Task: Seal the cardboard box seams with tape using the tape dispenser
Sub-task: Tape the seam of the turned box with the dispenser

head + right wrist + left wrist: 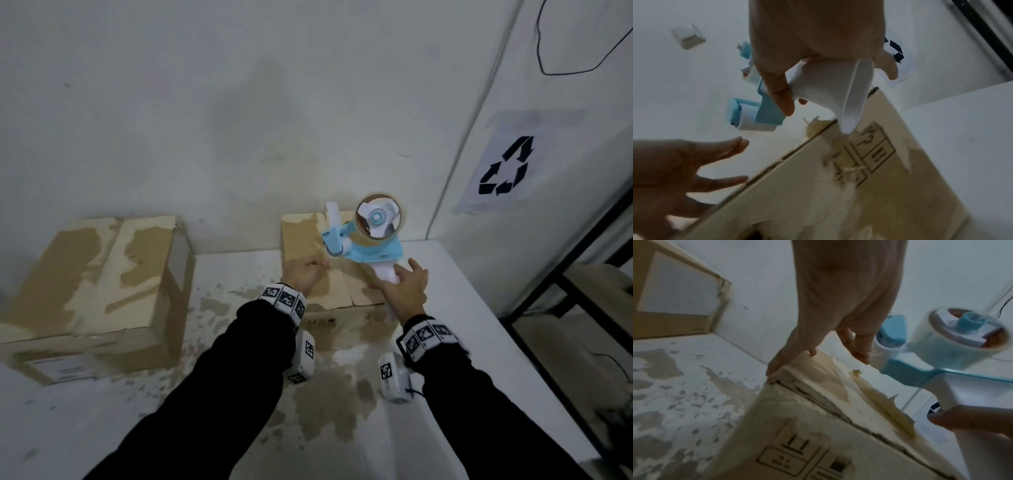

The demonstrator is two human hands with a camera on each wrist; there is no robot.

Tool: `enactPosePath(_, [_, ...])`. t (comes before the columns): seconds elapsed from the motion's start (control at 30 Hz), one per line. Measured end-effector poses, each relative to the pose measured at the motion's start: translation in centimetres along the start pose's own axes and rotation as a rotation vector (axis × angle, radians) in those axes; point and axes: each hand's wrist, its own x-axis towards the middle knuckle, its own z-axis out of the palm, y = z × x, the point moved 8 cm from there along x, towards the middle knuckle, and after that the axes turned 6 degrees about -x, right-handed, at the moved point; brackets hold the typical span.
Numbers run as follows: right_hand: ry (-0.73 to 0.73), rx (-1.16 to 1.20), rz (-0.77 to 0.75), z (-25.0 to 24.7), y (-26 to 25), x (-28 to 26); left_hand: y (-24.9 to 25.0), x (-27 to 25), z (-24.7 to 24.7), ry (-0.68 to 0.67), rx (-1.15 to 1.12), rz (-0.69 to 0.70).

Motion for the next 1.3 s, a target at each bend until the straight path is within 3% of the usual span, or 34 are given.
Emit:
enactPosePath(0.17, [-0.119,0.109,-0.027,0.7,1.2,1.1,-1.4,0.4,0.5,0.064,0.064,-0.027])
enactPosePath(0.4, [-0.131,0.149,-0.114,-0.9,3.0,-0.6,-3.9,-2.5,1.6,0.041,-0.122,-0.127])
enactPosePath(0.5, [-0.115,0.165,-0.228,-1.8,2.2,-1.6,-2.9,-3.0,1.5,0.049,-0.1,-0.057])
enactPosePath(0.63, [-0.141,0.248,-0.226,-2.4,0.7,-2.0,0.6,-2.0,0.6,0.065,0.003,0.09])
enactPosePath(0.8, [-0.264,0.278,-0.196,-2.0,-2.0,-2.2,3.3,-0.1,-0.2,0.016,-0.031,-0.009])
enactPosePath(0.97, [-0.254,0.264,-0.162,-1.3,-2.8,-2.4,5.2,2.8,-0.9,0.044,0.237,0.041])
enactPosePath(1.1, [-0.269,0.281,-0.166,-1.6,-3.5,-2.9,6.9,5.1,-3.8,0.174,0.45,0.136])
enactPosePath(1.3, [-0.181,0.225,-0.125,-1.3,-3.6,-1.8,9.1,7.9,-3.0,0.087,0.53,0.26])
